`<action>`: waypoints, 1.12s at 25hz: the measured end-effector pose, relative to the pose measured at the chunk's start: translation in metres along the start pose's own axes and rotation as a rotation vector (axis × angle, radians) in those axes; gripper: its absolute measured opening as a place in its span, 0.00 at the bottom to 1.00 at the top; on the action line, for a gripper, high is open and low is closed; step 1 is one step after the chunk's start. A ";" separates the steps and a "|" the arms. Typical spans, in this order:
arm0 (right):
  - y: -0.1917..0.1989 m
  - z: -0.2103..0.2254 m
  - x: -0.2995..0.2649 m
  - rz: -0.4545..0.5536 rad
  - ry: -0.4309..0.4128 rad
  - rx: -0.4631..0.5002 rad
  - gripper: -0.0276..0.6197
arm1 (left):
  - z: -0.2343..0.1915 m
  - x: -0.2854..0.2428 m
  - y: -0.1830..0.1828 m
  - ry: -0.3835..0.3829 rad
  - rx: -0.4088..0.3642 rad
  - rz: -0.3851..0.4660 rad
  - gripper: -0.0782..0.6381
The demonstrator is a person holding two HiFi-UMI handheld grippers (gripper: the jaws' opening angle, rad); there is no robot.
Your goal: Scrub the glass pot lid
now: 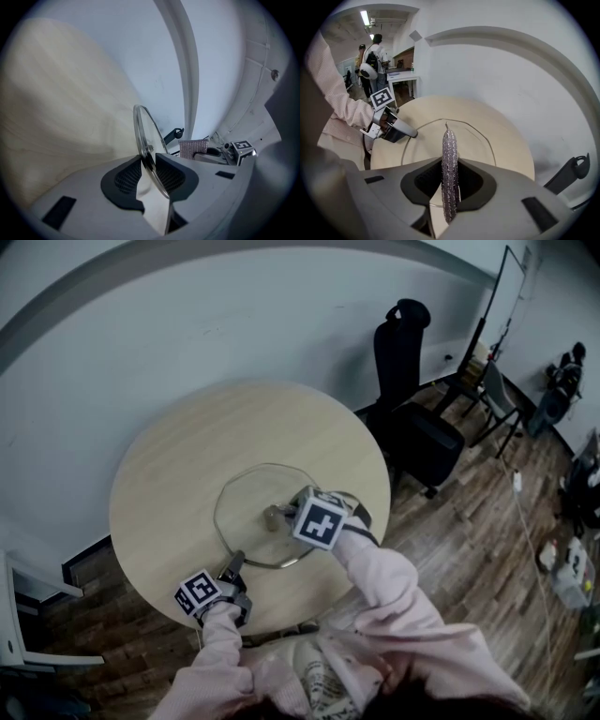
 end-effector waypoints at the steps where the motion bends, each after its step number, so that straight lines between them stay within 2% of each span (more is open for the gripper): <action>1: 0.003 0.009 0.002 -0.004 0.020 -0.009 0.17 | 0.000 0.000 0.001 -0.001 0.002 0.003 0.25; 5: 0.017 0.035 0.003 -0.049 0.079 -0.035 0.17 | 0.002 0.001 0.004 -0.013 -0.003 0.007 0.25; 10: 0.030 0.055 -0.003 -0.084 0.105 -0.062 0.17 | 0.005 0.002 0.004 -0.033 -0.011 0.010 0.25; 18: 0.033 0.074 -0.016 -0.142 0.160 -0.016 0.17 | 0.005 0.002 0.003 -0.054 -0.012 0.019 0.26; 28: 0.039 0.069 -0.028 -0.182 0.119 0.024 0.17 | 0.008 0.003 0.005 -0.072 -0.013 0.042 0.26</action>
Point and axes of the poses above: the fingertips, and each gripper's own axes: x backward along the fingers, z to its right, y out of its underside, the point moved 10 cm from there along x, backward along the fingers, and after that the axes turned 10 degrees about -y, right-handed, at the moved point
